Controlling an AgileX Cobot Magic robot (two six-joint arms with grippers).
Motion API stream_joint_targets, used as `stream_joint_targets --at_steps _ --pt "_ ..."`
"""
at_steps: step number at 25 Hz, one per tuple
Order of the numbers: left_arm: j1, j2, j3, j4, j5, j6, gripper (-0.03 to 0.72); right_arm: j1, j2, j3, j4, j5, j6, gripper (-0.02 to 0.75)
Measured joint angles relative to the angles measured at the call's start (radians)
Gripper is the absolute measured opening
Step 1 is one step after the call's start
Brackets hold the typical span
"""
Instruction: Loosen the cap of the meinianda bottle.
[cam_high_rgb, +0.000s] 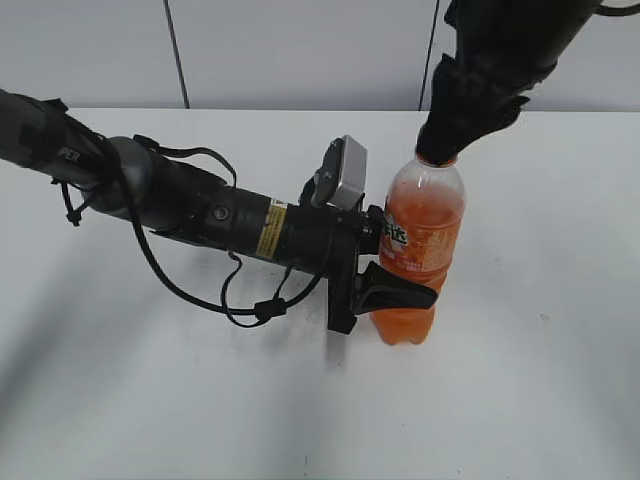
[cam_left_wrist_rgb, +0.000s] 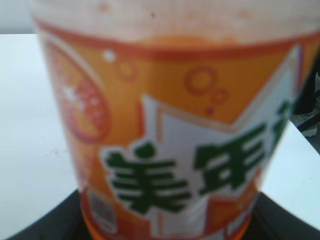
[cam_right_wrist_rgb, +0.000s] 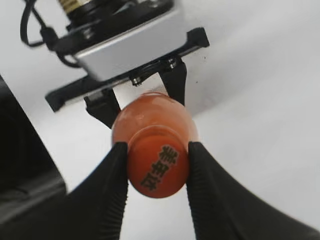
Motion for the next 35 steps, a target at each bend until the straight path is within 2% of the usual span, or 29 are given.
stream_joint_targets --at_steps 4,6,10,15,17,21,26,28,30,32,35 --pt "0.0 0.0 0.0 -0.004 0.002 -0.001 0.398 0.003 0.0 -0.002 -0.039 0.0 -0.539 0.272" --pt "0.0 0.0 0.0 -0.007 0.004 -0.001 0.398 0.003 0.0 -0.005 -0.049 0.005 -0.696 0.272" --pt "-0.001 0.0 0.0 -0.008 0.005 -0.001 0.398 0.003 0.0 -0.008 -0.048 0.008 -0.784 0.272" --pt "-0.001 0.0 0.0 -0.008 0.005 -0.001 0.398 0.003 0.0 -0.008 -0.043 0.008 -0.779 0.281" --pt "-0.001 0.0 0.0 -0.005 0.003 -0.001 0.398 0.003 0.0 -0.008 -0.046 0.007 -0.728 0.337" --pt "0.0 0.0 0.0 -0.002 0.0 -0.001 0.398 0.002 -0.031 -0.007 -0.021 0.007 -0.614 0.509" --pt "0.0 0.0 0.0 -0.001 0.0 -0.001 0.398 0.002 -0.108 -0.007 0.079 0.007 -0.488 0.56" --pt "0.001 0.0 0.0 -0.001 0.0 -0.001 0.398 0.002 -0.122 -0.007 0.106 0.007 -0.311 0.564" --pt "0.001 0.0 0.0 -0.001 0.0 -0.001 0.398 0.002 -0.124 -0.007 0.102 0.007 -0.053 0.565" --pt "0.001 0.0 0.0 -0.001 0.0 -0.001 0.398 0.002 -0.124 -0.007 0.054 0.007 0.286 0.564" --pt "0.001 0.0 0.0 -0.001 0.0 -0.001 0.398 0.001 -0.124 -0.007 -0.045 0.008 0.639 0.542"
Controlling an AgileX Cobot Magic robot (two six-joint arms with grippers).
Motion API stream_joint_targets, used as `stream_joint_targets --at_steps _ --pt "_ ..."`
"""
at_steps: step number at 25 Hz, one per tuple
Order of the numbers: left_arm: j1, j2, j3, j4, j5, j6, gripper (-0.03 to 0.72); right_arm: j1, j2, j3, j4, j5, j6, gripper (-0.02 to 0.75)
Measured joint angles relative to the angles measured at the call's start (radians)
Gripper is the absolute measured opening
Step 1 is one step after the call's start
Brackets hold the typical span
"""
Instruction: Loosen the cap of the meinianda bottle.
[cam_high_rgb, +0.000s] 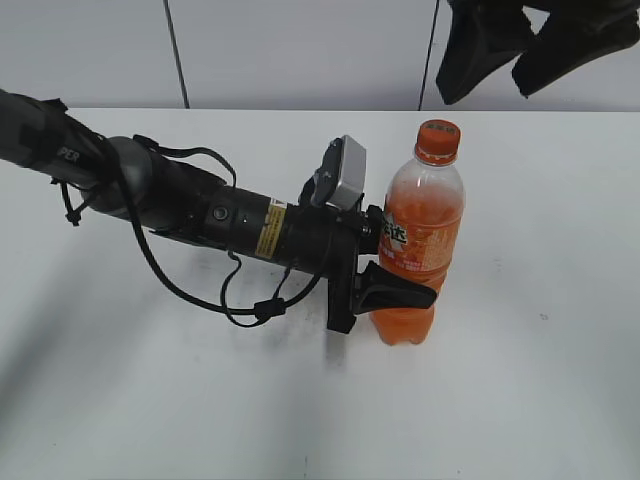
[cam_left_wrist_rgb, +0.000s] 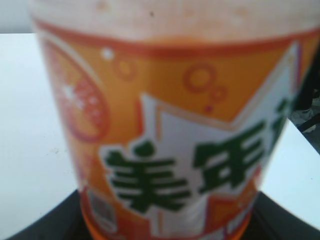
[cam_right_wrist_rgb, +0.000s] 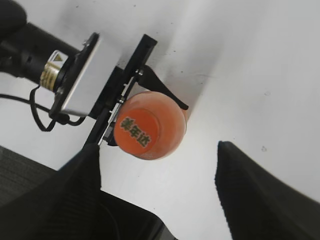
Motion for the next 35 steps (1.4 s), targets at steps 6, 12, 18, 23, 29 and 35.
stream_joint_targets --at_steps 6,12,18,23,29,35 --pt "0.0 0.0 0.0 0.0 0.0 0.0 0.398 0.0 0.037 0.0 -0.003 -0.001 0.11 0.499" --pt "0.0 0.0 0.0 0.0 0.0 0.0 0.398 0.0 0.101 0.0 0.026 -0.011 0.097 0.493" --pt "0.0 0.0 0.0 0.0 0.0 0.0 0.398 0.0 0.118 0.0 0.041 -0.019 0.069 0.478" --pt "0.0 0.0 0.0 0.0 0.0 -0.001 0.398 0.0 0.133 0.0 0.042 -0.012 0.065 0.361" --pt "0.0 0.0 0.0 0.0 0.0 -0.001 0.398 0.0 0.134 0.0 0.051 -0.012 -0.097 0.279" --pt "0.0 0.0 0.0 0.003 0.0 0.001 0.398 0.0 0.135 0.0 0.055 -0.009 -0.933 0.276"
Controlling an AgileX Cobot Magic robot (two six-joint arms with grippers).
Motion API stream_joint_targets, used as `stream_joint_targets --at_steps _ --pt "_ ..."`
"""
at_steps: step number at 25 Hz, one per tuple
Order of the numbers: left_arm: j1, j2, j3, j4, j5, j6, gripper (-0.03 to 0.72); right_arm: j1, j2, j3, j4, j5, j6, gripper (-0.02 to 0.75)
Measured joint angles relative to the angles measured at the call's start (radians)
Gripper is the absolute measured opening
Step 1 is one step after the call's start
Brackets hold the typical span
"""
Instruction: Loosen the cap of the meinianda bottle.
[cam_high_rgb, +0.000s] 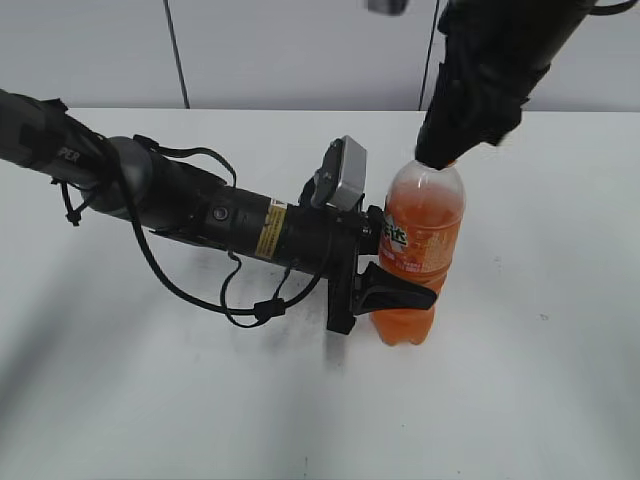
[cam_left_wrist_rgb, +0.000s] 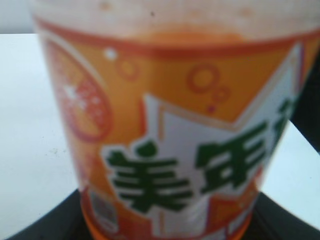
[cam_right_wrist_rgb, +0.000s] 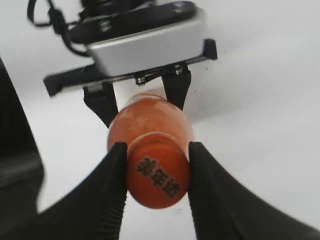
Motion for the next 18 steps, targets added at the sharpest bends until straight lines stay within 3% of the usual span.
stream_joint_targets --at_steps 3,6,14,15,18 --pt "0.0 0.0 0.0 0.002 0.0 0.002 0.398 0.0 0.0 -0.001 0.0 0.007 -0.405 0.276" --pt "0.0 0.0 0.0 0.002 0.0 0.003 0.398 0.0 0.0 -0.002 0.003 0.007 -0.522 0.276" --pt "0.0 0.0 0.0 0.002 0.0 0.003 0.398 0.0 0.0 -0.003 0.002 0.003 -0.52 0.293" --pt "0.0 0.0 0.0 0.0 0.0 -0.001 0.398 0.0 0.0 -0.003 -0.001 -0.007 -0.487 0.32" --pt "0.0 0.0 0.0 0.0 0.0 -0.003 0.398 0.0 -0.005 -0.003 -0.011 -0.033 -0.39 0.493"
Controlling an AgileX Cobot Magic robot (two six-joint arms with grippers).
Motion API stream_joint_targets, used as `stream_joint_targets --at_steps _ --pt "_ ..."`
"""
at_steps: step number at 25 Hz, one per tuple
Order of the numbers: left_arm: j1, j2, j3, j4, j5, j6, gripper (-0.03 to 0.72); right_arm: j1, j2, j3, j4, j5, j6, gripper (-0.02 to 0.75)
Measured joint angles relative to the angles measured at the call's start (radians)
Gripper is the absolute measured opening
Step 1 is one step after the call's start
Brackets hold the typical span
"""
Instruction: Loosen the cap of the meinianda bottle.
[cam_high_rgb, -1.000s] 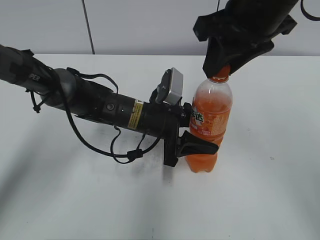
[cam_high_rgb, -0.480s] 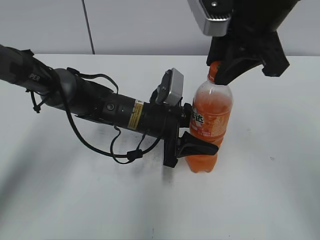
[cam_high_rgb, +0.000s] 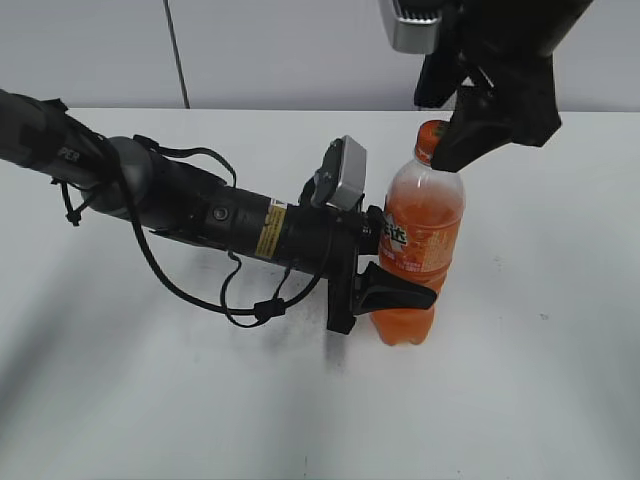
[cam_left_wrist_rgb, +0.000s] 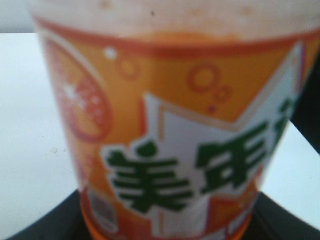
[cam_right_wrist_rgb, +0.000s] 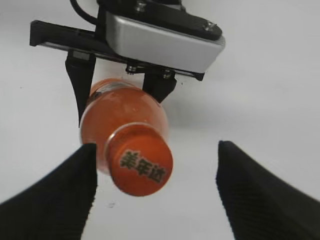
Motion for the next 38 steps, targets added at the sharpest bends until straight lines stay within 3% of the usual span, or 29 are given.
stream_joint_targets --at_steps 3,7,11,14,17,28,38 --pt "0.0 0.0 0.0 0.0 0.0 0.0 0.398 0.0 -0.022 0.001 0.013 0.013 0.023 0.587" --pt "0.0 0.0 0.0 0.0 0.0 0.0 0.398 0.0 -0.075 0.001 0.054 0.032 0.147 0.552" --pt "0.0 0.0 0.0 0.0 0.0 0.0 0.398 0.0 -0.112 0.001 0.06 0.034 0.619 0.54" --pt "0.0 0.0 0.0 0.0 0.0 0.0 0.398 0.0 -0.114 0.001 0.06 0.023 1.176 0.534" --pt "0.0 0.0 0.0 0.0 0.0 0.0 0.398 0.0 -0.113 0.001 0.048 -0.008 1.399 0.519" --pt "0.0 0.0 0.0 0.0 0.0 0.0 0.398 0.0 -0.017 0.002 -0.006 0.019 1.456 0.489" --pt "0.0 0.0 0.0 0.0 0.0 0.0 0.398 0.0 0.003 0.003 0.024 0.034 1.399 0.303"
